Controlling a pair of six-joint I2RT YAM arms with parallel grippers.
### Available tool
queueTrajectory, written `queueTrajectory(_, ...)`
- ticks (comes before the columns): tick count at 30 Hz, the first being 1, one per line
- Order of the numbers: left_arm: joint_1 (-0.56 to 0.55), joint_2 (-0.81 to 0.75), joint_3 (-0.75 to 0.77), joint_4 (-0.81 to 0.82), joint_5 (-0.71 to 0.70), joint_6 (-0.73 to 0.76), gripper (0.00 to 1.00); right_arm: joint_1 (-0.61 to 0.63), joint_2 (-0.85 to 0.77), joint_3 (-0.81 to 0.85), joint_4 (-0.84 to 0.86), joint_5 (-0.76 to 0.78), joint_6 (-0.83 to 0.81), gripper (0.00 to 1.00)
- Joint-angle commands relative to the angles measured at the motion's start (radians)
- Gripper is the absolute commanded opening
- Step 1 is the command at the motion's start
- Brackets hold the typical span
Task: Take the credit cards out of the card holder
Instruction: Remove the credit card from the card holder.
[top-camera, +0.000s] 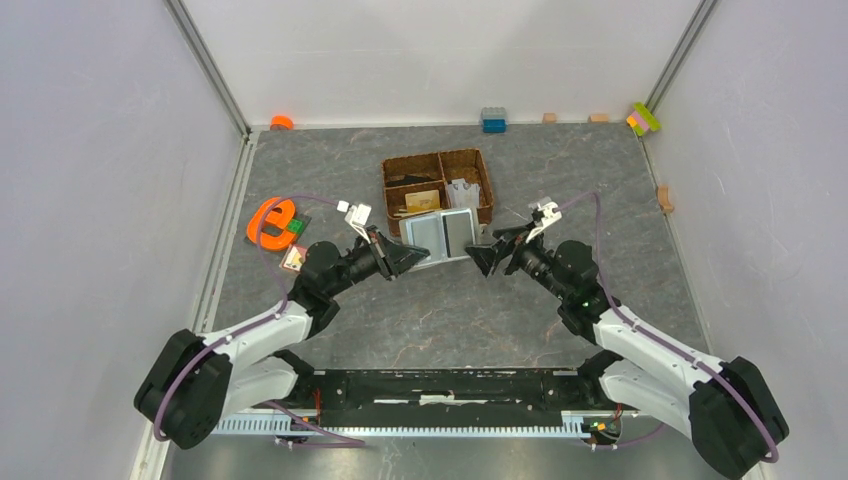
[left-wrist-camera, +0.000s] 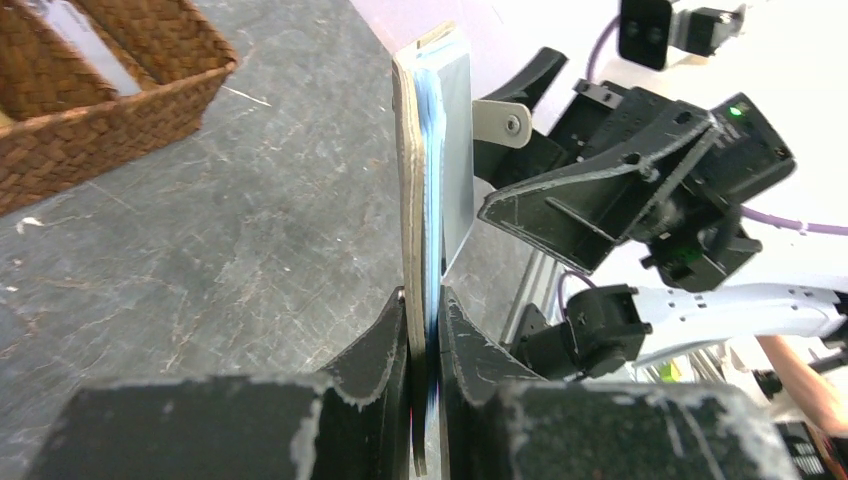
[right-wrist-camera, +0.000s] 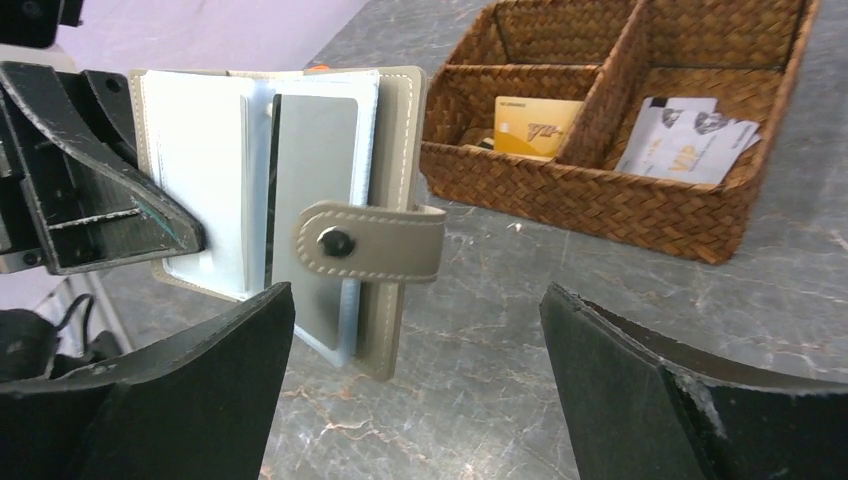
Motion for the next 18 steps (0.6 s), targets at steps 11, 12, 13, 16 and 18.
queueTrajectory(11,-0.006,0.047,0.036,0.151,0.099,-0.028,0.02,-0.044,0.052,-0.085,0.347,-0.309,0.177,0.59)
queueTrajectory(12,-0.006,0.053,0.038,0.152,0.100,-0.029,0.02,-0.044,0.062,-0.084,0.358,-0.321,0.185,0.57)
queueTrajectory(13,-0.007,0.057,0.042,0.155,0.104,-0.032,0.02,-0.044,0.070,-0.079,0.362,-0.332,0.193,0.55)
queueTrajectory(16,-0.008,0.074,0.047,0.175,0.122,-0.048,0.02,-0.045,0.085,-0.078,0.384,-0.357,0.210,0.43)
queueTrajectory(18,-0.008,0.077,0.049,0.168,0.118,-0.048,0.04,-0.045,0.089,-0.084,0.388,-0.352,0.212,0.32)
